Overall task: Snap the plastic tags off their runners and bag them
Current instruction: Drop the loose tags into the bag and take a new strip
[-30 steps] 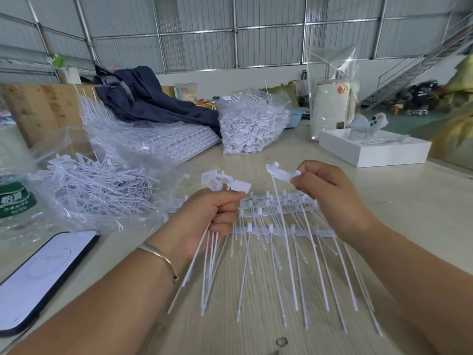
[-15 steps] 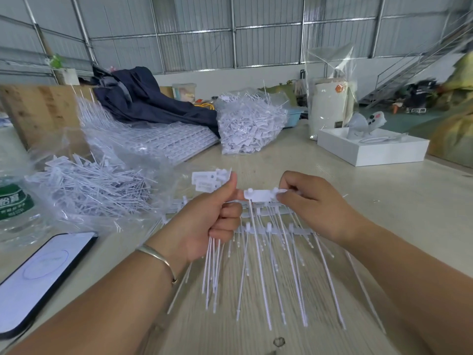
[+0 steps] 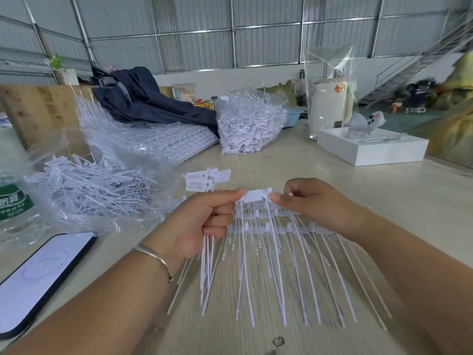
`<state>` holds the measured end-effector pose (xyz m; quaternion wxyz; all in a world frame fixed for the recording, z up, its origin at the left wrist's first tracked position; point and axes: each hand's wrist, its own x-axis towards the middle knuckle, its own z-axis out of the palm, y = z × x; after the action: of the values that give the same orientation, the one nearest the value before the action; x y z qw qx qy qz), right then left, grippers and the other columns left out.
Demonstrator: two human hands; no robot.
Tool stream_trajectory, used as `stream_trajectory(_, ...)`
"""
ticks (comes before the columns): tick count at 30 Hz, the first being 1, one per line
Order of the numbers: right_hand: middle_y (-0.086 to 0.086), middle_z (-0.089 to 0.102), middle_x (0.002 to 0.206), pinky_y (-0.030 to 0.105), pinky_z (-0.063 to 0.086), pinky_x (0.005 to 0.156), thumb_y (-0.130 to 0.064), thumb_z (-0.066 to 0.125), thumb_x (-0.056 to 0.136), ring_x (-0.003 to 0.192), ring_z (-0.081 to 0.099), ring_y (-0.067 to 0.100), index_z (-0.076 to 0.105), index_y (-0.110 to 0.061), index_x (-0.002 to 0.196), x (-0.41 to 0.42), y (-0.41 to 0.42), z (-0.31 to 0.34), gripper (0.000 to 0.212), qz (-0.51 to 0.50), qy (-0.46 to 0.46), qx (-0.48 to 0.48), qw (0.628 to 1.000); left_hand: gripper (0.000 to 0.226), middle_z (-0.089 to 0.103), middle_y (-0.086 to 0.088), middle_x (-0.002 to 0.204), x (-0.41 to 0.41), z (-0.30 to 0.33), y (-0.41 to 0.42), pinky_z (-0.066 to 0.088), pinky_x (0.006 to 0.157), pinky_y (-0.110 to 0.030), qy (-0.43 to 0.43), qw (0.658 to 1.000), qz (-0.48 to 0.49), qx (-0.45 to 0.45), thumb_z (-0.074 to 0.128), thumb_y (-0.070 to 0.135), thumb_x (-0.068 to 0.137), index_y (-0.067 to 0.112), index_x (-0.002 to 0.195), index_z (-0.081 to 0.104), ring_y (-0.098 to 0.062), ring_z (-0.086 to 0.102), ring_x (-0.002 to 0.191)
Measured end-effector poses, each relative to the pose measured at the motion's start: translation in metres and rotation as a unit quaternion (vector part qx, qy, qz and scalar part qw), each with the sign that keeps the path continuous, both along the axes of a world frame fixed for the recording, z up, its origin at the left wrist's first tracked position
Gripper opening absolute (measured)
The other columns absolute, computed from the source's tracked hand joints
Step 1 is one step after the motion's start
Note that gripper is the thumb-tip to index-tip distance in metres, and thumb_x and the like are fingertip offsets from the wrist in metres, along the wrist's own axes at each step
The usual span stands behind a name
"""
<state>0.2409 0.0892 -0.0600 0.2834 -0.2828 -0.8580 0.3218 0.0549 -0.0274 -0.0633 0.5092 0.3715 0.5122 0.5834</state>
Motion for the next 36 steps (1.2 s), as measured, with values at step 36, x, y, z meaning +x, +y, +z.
stream_trajectory(36, -0.011, 0.039, 0.054, 0.017, 0.027, 0.049, -0.011, 0.059, 0.089, 0.050, 0.034, 0.005, 0.057, -0.009, 0.072, -0.007, -0.013, -0.002, 0.017, 0.069, 0.053, 0.033, 0.996, 0.026, 0.031, 0.008, 0.049, 0.008, -0.002, 0.005, 0.019, 0.032, -0.014, -0.047, 0.999, 0.004, -0.011, 0.072, 0.039, 0.071, 0.014, 0.078, 0.066, -0.003, 0.024, 0.039)
